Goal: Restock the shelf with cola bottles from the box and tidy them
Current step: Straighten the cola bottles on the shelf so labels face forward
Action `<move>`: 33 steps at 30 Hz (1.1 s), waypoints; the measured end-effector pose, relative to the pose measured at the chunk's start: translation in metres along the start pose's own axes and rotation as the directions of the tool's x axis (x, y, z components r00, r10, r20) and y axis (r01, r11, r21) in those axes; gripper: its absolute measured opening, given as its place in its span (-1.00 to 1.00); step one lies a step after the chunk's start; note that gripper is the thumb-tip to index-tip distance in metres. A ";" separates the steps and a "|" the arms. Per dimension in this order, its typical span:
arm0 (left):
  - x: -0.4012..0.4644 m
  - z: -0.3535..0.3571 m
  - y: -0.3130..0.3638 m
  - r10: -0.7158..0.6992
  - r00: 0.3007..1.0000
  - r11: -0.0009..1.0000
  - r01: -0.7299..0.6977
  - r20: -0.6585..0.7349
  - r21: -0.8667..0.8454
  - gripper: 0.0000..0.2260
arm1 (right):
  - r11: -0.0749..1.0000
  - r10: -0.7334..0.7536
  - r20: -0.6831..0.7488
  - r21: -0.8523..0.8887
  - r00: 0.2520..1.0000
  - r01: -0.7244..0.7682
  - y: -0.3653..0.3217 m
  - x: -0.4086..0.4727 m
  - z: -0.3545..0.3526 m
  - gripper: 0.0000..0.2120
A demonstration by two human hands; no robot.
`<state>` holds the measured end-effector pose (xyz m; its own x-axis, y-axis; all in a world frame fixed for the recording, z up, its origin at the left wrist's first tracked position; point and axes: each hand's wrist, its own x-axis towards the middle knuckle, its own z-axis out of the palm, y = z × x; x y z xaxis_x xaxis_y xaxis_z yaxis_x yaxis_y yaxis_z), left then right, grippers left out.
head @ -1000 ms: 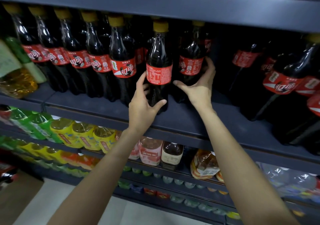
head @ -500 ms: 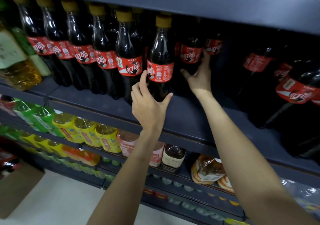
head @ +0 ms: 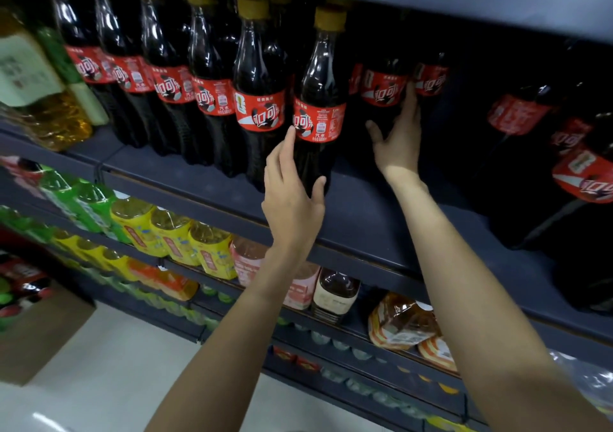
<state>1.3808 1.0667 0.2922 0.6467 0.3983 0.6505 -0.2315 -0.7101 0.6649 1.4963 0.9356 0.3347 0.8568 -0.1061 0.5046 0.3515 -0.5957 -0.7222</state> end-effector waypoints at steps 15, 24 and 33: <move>-0.002 0.006 -0.004 -0.007 0.997 1.000 0.009 -0.077 0.030 -0.28 | 0.999 0.045 0.045 0.000 0.998 -0.045 -0.008 -0.019 -0.001 -0.20; -0.011 -0.013 0.005 0.336 0.940 0.896 -0.339 -0.061 -0.287 -0.74 | 0.992 -0.039 0.079 -0.121 0.996 0.048 -0.022 -0.074 -0.032 -0.53; 0.018 0.032 0.058 0.520 0.538 0.828 -0.127 0.664 -0.546 -0.72 | 0.942 0.065 -0.207 -0.311 0.976 -0.129 -0.015 -0.131 -0.124 -0.76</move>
<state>1.4020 1.0144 0.3308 0.7097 -0.5405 0.4517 -0.6706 -0.3219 0.6683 1.3319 0.8596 0.3381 0.7811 -0.3072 0.5436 0.1034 -0.7949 -0.5978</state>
